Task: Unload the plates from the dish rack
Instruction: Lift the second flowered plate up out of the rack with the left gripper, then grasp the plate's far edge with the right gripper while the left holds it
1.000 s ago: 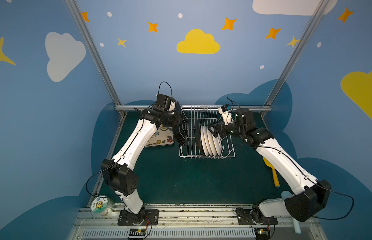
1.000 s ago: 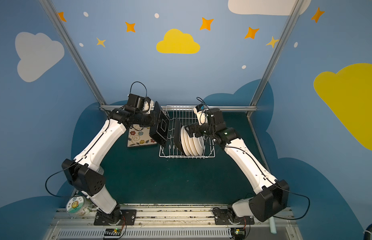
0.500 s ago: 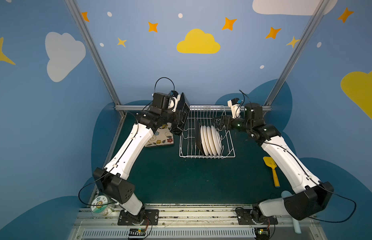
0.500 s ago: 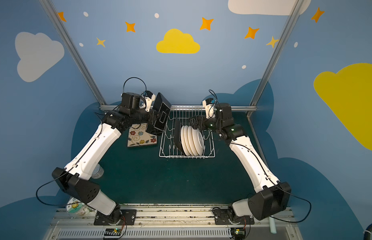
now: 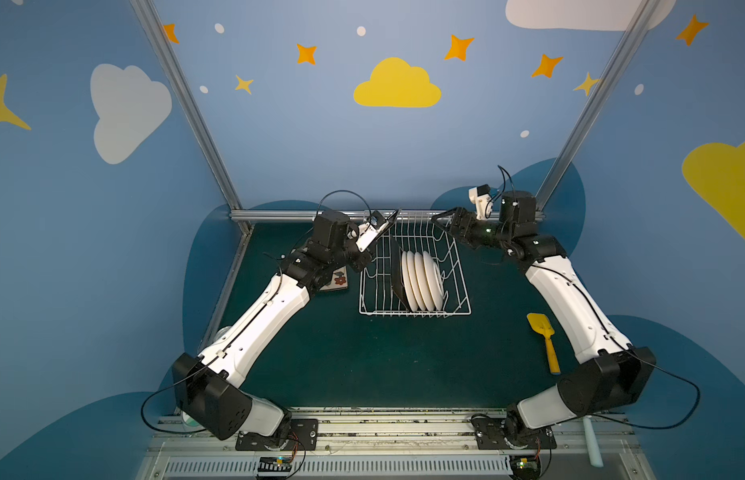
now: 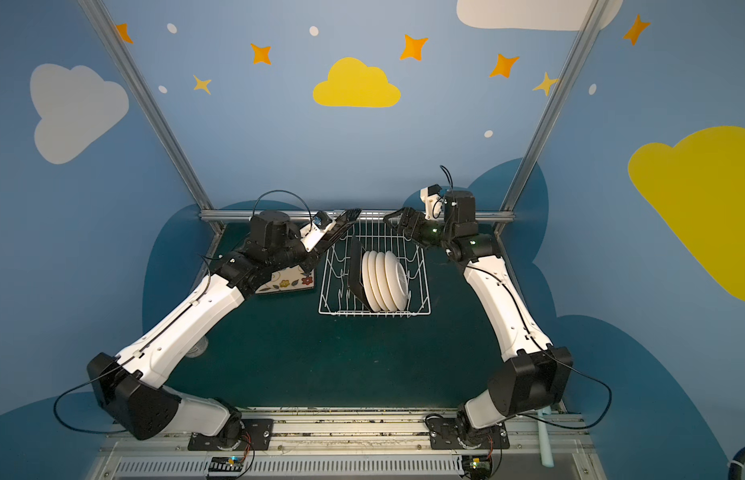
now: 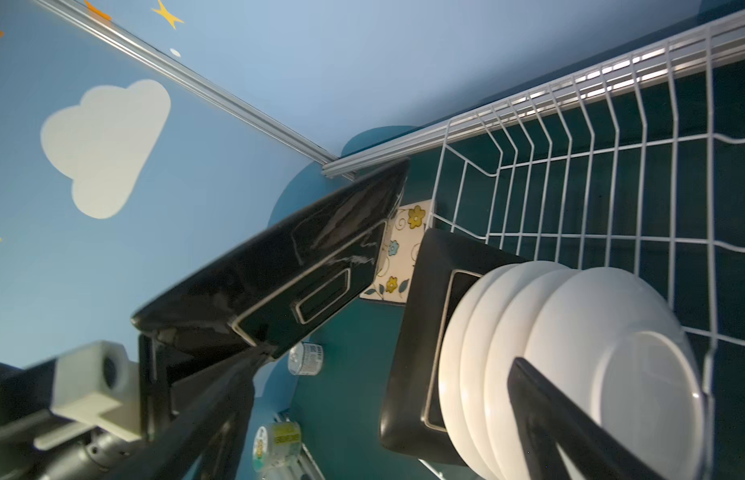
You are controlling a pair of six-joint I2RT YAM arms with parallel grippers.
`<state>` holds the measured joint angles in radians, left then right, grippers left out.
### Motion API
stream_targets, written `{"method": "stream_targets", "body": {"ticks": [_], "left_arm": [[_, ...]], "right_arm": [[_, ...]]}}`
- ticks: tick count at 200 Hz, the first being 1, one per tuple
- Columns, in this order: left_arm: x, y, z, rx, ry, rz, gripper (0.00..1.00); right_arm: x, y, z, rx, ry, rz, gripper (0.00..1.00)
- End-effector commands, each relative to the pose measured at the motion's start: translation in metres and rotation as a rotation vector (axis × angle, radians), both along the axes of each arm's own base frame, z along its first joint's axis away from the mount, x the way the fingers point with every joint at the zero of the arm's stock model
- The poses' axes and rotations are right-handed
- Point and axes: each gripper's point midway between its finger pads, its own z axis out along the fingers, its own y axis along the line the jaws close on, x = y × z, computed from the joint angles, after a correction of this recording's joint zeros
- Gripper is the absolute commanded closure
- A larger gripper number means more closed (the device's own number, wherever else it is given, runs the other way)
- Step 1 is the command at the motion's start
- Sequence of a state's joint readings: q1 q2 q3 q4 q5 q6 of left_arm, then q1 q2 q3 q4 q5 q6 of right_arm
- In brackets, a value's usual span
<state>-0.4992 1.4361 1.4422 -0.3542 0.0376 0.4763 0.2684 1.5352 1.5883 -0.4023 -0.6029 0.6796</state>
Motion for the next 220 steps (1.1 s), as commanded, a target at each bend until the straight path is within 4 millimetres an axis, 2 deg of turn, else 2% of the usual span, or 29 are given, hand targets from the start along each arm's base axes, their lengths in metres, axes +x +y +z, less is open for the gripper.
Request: {"method": "stream_targets", "body": {"ticks": [1, 39, 97, 132, 173, 220], "left_arm": [[-0.005, 0.004, 0.122, -0.037, -0.480, -0.018, 0.97], [-0.010, -0.003, 0.114, 0.115, -0.637, -0.058, 0.97], [-0.010, -0.019, 0.096, 0.319, -0.792, -0.084, 0.97], [-0.006, -0.027, 0.094, 0.407, -0.881, -0.065, 0.97], [-0.008, -0.032, 0.099, 0.406, -0.943, -0.056, 0.97], [-0.010, -0.040, 0.094, 0.404, -0.947, -0.076, 0.97]], "right_arm": [[0.005, 0.011, 0.010, 0.098, 0.062, 0.046, 0.06], [0.012, 0.026, 0.012, 0.172, 0.135, 0.110, 0.06], [0.018, 0.040, -0.003, 0.175, 0.204, 0.127, 0.09], [0.015, 0.048, -0.021, 0.105, 0.257, 0.115, 0.15], [0.007, 0.055, -0.041, 0.030, 0.304, 0.121, 0.21], [0.006, 0.062, -0.052, 0.015, 0.331, 0.130, 0.37]]}}
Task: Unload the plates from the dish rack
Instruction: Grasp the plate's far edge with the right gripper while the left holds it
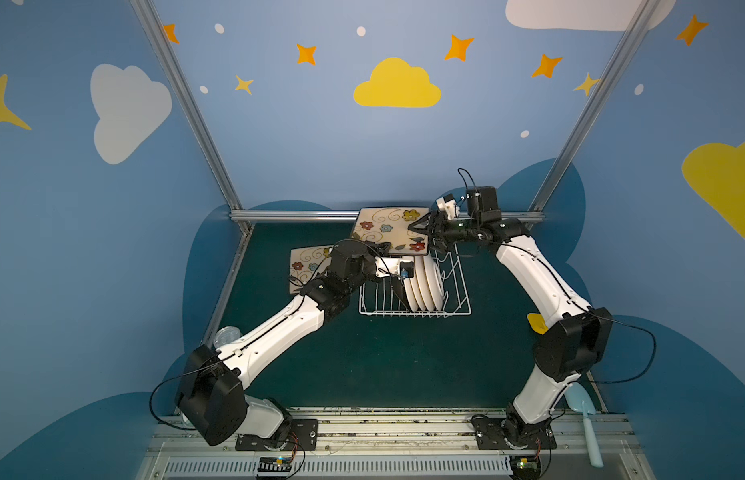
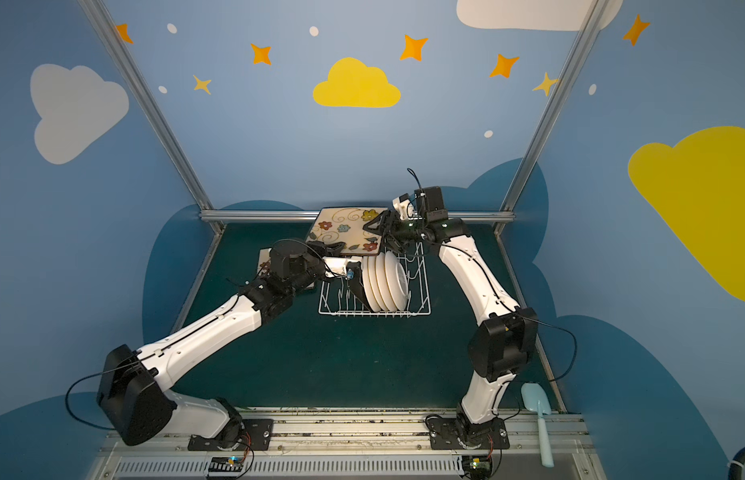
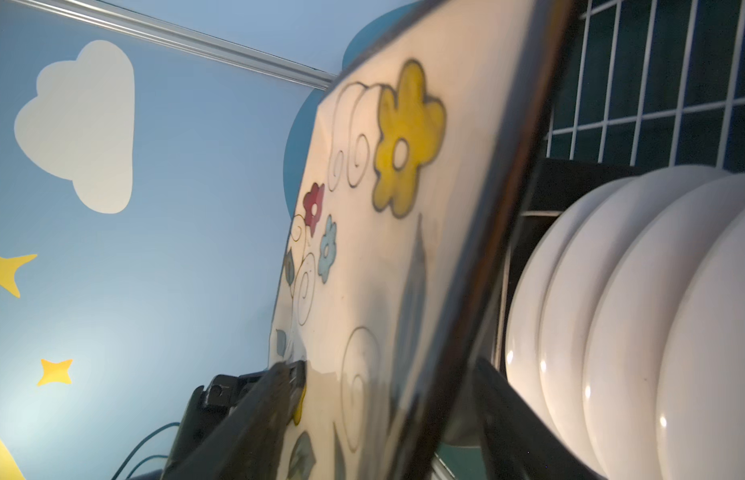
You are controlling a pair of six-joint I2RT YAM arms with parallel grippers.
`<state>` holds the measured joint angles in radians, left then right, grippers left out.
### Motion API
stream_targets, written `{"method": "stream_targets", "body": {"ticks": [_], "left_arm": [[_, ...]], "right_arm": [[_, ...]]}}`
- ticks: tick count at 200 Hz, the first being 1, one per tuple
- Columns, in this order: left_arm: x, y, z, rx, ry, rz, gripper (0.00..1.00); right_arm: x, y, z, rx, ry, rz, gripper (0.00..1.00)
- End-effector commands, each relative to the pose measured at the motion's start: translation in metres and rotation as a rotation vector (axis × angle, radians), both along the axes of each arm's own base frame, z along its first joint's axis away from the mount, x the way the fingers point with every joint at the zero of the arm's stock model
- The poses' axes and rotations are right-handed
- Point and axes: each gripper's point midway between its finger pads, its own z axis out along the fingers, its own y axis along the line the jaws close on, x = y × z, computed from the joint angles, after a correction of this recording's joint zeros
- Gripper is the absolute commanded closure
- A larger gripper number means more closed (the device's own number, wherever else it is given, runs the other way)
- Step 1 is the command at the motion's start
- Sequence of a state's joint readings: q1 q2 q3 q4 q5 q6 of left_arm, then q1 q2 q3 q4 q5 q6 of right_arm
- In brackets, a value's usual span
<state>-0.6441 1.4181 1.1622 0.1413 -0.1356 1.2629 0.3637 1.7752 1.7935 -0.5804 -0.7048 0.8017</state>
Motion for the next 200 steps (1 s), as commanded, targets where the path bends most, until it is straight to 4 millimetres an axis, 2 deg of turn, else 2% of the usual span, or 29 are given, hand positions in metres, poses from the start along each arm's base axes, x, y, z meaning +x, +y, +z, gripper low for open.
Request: {"method": "stream_targets", "body": {"ticks": [1, 86, 115, 131, 152, 176, 183, 191, 200], "left_arm": [[-0.007, 0.003, 0.106, -0.186, -0.311, 0.004, 0.97], [-0.005, -0.001, 0.097, -0.187, -0.296, 0.000, 0.97], [-0.002, 0.001, 0.096, -0.185, -0.294, 0.021, 0.97], [-0.001, 0.001, 0.094, -0.181, -0.293, 0.026, 0.97], [0.002, 0.001, 0.091, -0.180, -0.288, 0.036, 0.97], [0.006, 0.002, 0.087, -0.187, -0.286, 0.056, 0.94], [0.007, 0.003, 0.086, -0.186, -0.285, 0.060, 0.92], [0.007, 0.003, 0.085, -0.189, -0.279, 0.062, 0.83], [0.007, 0.003, 0.084, -0.199, -0.270, 0.063, 0.59]], "right_arm": [[0.002, 0.001, -0.006, -0.023, 0.013, 0.001, 0.37], [0.008, 0.009, -0.005, 0.029, 0.013, 0.009, 0.63], [0.008, 0.012, -0.002, 0.063, 0.013, 0.024, 0.74], [0.009, 0.013, 0.004, 0.103, 0.001, 0.030, 0.82], [0.012, 0.013, 0.010, 0.137, -0.017, 0.026, 1.00], [0.014, 0.011, 0.017, 0.171, -0.022, 0.023, 1.00], [0.016, 0.010, 0.022, 0.193, -0.025, 0.022, 1.00], [0.017, 0.008, 0.026, 0.212, -0.029, 0.015, 1.00], [0.019, 0.006, 0.031, 0.231, -0.039, 0.007, 1.00]]}}
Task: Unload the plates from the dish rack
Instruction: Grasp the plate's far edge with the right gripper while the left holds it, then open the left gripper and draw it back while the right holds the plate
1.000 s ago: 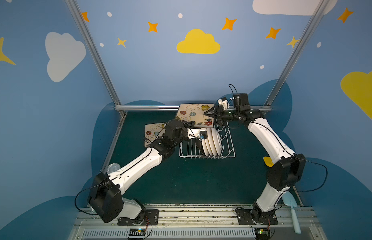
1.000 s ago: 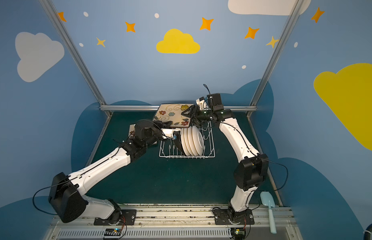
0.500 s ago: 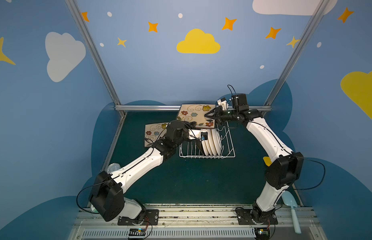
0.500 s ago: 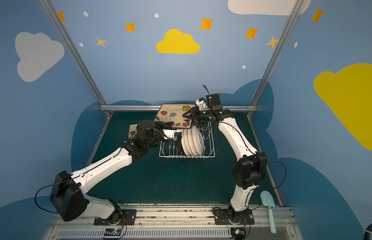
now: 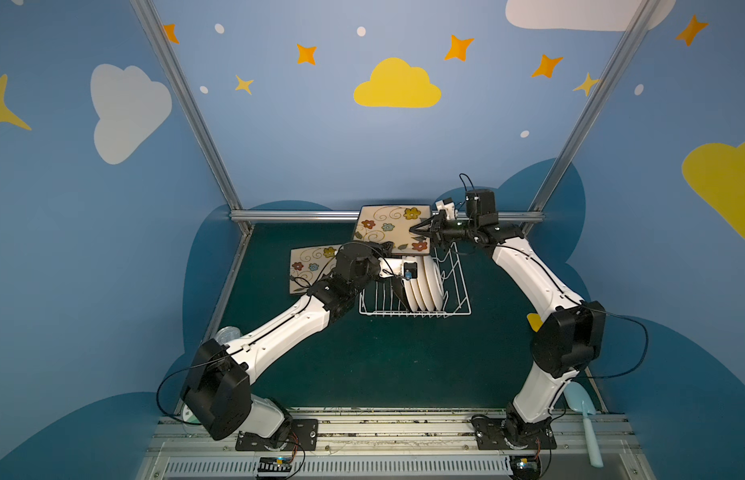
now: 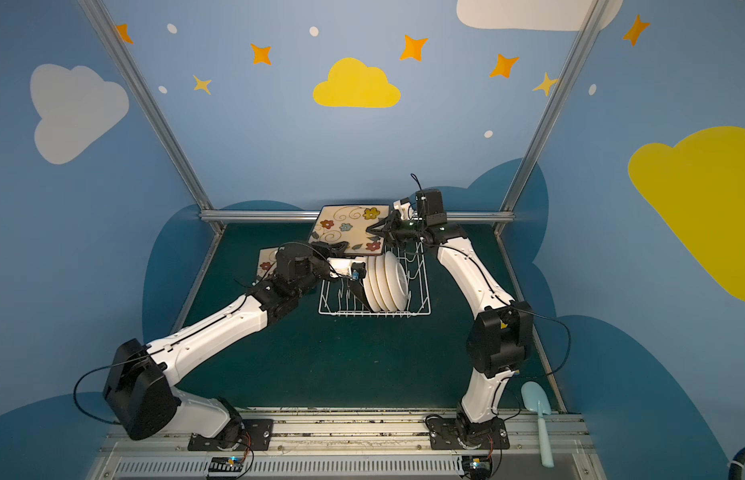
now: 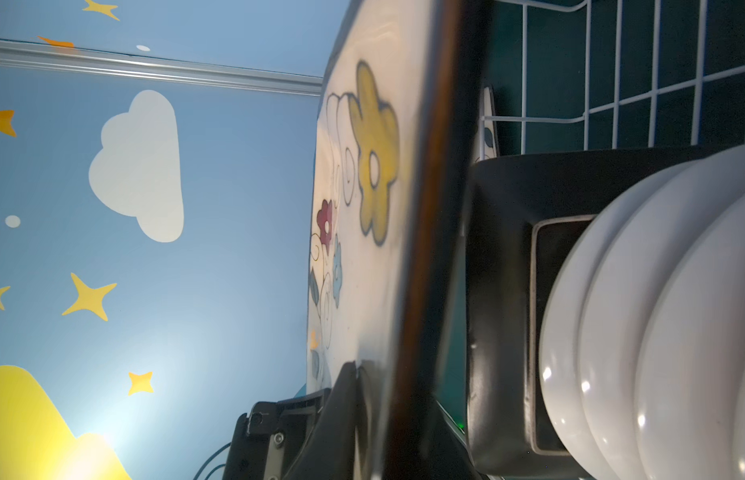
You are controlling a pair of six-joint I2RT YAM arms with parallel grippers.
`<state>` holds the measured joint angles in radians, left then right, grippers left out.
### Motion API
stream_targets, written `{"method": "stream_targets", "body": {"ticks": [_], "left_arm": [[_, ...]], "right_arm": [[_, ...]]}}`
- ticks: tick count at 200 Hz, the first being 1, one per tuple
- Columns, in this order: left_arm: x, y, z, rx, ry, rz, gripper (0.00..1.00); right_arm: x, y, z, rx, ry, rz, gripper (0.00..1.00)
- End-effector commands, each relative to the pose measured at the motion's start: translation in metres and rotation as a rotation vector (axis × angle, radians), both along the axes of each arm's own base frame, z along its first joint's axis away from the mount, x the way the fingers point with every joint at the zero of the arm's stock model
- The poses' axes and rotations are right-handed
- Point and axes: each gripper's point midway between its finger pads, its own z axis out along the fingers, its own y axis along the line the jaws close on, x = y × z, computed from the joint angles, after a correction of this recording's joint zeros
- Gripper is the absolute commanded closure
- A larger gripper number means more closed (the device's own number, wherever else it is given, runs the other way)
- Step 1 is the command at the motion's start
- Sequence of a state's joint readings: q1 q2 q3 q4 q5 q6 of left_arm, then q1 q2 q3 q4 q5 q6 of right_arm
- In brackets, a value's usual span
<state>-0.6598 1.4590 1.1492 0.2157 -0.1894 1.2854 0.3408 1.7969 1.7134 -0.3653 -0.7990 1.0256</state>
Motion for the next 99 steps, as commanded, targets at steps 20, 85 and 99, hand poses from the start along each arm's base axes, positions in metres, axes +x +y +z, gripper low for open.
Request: {"method": "stream_targets", "body": {"ticks": [20, 85, 99], "left_arm": [[-0.001, 0.009, 0.084, -0.220, -0.197, 0.030, 0.19], [-0.009, 0.019, 0.049, -0.273, 0.036, 0.053, 0.00], [-0.016, 0.025, 0.044, -0.317, 0.117, 0.052, 0.00]], "right_arm": [[0.008, -0.005, 0.041, 0.109, -0.159, 0.004, 1.00], [0.027, -0.024, 0.063, 0.188, -0.229, -0.097, 1.00], [0.031, -0.028, 0.067, 0.189, -0.249, -0.118, 1.00]]}}
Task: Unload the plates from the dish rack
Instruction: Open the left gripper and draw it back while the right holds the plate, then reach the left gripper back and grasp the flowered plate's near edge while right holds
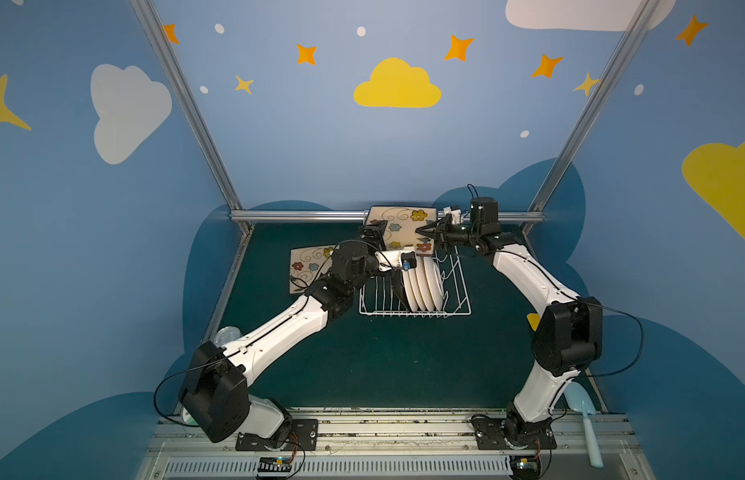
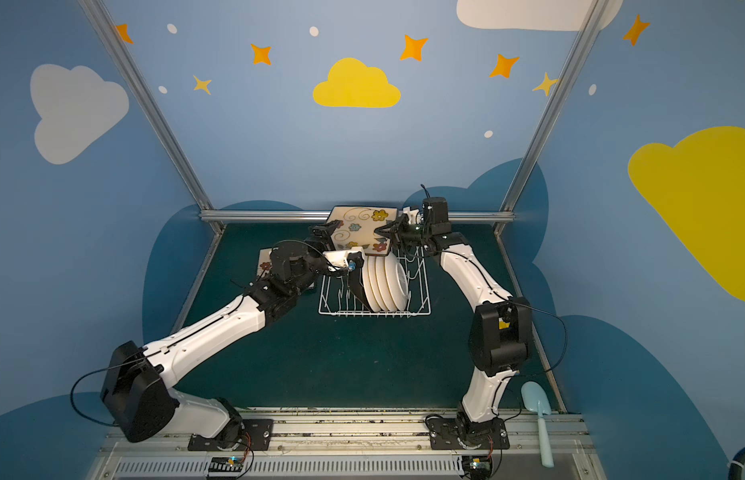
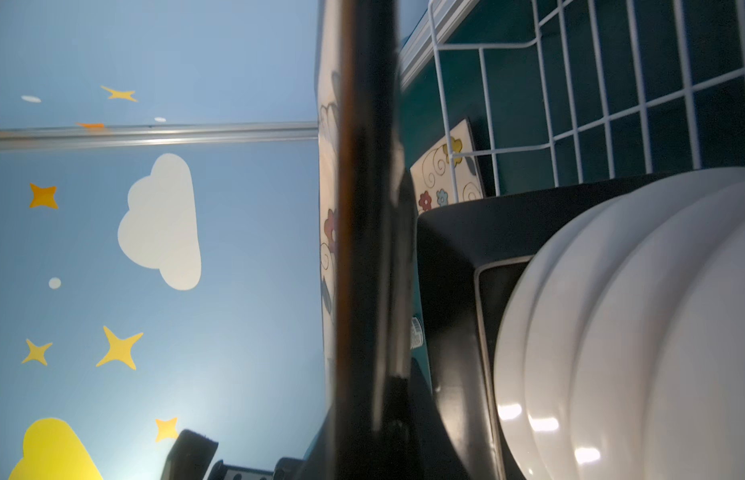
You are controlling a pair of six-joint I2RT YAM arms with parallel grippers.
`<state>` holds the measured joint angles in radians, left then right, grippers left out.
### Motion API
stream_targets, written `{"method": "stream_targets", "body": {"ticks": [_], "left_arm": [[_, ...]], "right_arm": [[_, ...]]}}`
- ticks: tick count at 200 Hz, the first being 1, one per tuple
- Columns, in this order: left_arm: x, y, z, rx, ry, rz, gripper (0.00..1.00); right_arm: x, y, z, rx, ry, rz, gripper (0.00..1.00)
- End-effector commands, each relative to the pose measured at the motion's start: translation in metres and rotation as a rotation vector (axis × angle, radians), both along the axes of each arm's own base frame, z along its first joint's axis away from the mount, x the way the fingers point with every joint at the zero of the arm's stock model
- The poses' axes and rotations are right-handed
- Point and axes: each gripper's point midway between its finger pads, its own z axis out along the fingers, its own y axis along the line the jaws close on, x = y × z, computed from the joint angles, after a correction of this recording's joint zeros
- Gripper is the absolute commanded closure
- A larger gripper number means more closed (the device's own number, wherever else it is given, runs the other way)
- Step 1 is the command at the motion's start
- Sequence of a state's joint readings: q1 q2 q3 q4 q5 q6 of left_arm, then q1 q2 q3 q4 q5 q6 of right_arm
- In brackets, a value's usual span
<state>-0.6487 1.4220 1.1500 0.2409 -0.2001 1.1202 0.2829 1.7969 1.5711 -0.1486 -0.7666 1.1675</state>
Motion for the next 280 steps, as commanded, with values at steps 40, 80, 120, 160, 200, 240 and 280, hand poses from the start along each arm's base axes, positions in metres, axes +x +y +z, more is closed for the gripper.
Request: {"method": "stream_targets", "body": {"ticks": [40, 80, 120, 160, 200, 240, 280], "left_arm": [[-0.028, 0.034, 0.005, -0.272, 0.289, 0.019, 0.00], [-0.027, 0.072, 0.030, -0.585, 0.465, 0.062, 0.00], [-0.010, 0.110, 0.060, -0.933, 0.635, 0.096, 0.00], [0.010, 0.117, 0.065, -1.202, 0.877, 0.057, 0.00], [0.031, 0.105, 0.053, -1.386, 1.127, -0.008, 0.00], [0.055, 0.086, 0.040, -1.518, 1.341, -0.115, 0.00], [0.080, 0.067, 0.013, -1.554, 1.520, -0.067, 0.01]], "right_arm": [[0.010, -0.011, 0.097, 0.113, -0.345, -0.014, 1.00], [0.011, -0.017, 0.099, 0.100, -0.389, -0.009, 1.00], [0.008, -0.017, 0.098, 0.076, -0.421, 0.016, 1.00], [0.004, -0.017, 0.094, 0.069, -0.439, 0.037, 1.00], [0.000, -0.016, 0.094, 0.066, -0.464, 0.064, 1.00], [-0.004, -0.015, 0.098, 0.068, -0.495, 0.083, 1.00], [-0.007, -0.013, 0.095, 0.076, -0.490, 0.103, 1.00]]}}
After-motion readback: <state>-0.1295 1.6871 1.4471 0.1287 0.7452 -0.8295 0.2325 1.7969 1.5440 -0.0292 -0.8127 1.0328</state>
